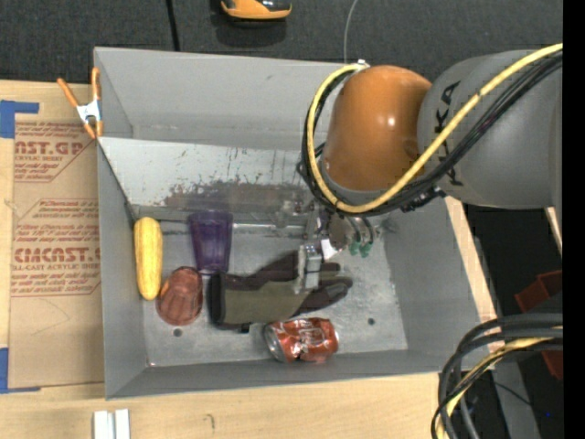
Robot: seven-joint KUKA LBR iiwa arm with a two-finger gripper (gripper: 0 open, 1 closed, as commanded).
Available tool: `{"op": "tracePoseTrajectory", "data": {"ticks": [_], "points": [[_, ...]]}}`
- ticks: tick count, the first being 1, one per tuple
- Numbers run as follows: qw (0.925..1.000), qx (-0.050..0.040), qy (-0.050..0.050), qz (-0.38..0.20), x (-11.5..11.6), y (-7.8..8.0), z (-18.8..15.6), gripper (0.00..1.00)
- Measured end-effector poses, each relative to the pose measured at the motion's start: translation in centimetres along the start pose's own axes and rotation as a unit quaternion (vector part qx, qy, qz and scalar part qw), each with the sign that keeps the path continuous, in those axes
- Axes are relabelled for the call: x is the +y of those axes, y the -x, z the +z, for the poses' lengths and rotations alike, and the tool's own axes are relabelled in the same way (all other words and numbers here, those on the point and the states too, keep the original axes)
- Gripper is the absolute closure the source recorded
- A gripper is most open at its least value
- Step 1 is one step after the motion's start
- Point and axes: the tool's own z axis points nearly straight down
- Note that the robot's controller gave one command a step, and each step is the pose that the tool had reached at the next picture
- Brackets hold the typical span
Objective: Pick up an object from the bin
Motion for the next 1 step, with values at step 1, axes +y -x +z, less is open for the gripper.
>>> {"op": "tracePoseTrajectory", "data": {"ticks": [1], "points": [[0.9971,0.0030,0.000,-0.076,-2.14,-2.14,6.62,0.00]]}}
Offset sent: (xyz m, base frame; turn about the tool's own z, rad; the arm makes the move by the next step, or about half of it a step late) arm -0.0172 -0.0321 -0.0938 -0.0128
